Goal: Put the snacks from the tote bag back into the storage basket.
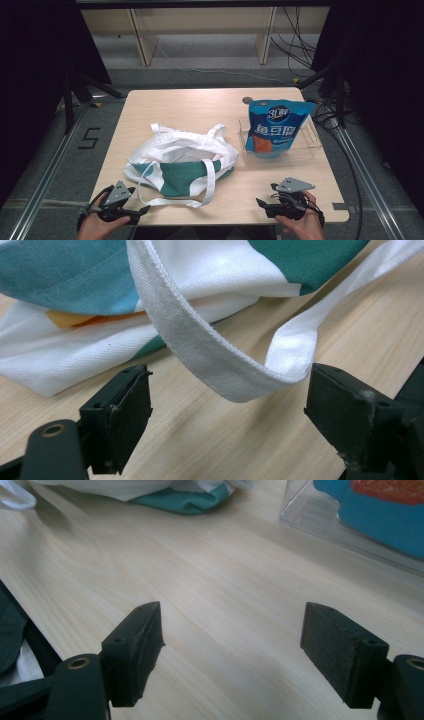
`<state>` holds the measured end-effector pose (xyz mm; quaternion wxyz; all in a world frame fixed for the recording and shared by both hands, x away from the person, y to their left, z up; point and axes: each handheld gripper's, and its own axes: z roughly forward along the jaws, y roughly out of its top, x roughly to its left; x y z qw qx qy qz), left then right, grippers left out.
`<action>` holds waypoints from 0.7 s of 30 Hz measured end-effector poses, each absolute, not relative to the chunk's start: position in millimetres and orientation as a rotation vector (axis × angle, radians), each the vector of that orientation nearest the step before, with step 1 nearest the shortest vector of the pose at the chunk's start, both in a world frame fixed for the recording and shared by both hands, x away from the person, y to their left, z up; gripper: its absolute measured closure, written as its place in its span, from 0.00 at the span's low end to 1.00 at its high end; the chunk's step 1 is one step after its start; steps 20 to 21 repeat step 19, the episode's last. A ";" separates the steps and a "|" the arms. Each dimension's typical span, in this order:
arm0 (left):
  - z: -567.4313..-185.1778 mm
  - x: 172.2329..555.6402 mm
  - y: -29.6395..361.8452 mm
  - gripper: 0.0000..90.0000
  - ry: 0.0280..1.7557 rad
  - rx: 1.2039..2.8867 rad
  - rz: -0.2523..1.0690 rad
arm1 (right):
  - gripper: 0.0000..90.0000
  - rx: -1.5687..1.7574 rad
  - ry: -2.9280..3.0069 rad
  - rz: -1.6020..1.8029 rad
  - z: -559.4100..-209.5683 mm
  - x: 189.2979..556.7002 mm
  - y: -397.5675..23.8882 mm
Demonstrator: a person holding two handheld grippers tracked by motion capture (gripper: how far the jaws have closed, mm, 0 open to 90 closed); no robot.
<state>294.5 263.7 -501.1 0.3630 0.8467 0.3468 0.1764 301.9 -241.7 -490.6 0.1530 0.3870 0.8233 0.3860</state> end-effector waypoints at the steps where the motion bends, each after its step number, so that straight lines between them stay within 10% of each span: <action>1: -500.9 294.7 264.0 0.20 0.888 2.182 0.458 | 0.28 1.119 2.373 1.099 -490.7 300.5 -241.7; 21: -500.8 295.0 263.7 0.20 0.884 2.185 0.459 | 0.28 1.072 2.397 1.043 -496.7 300.5 -240.5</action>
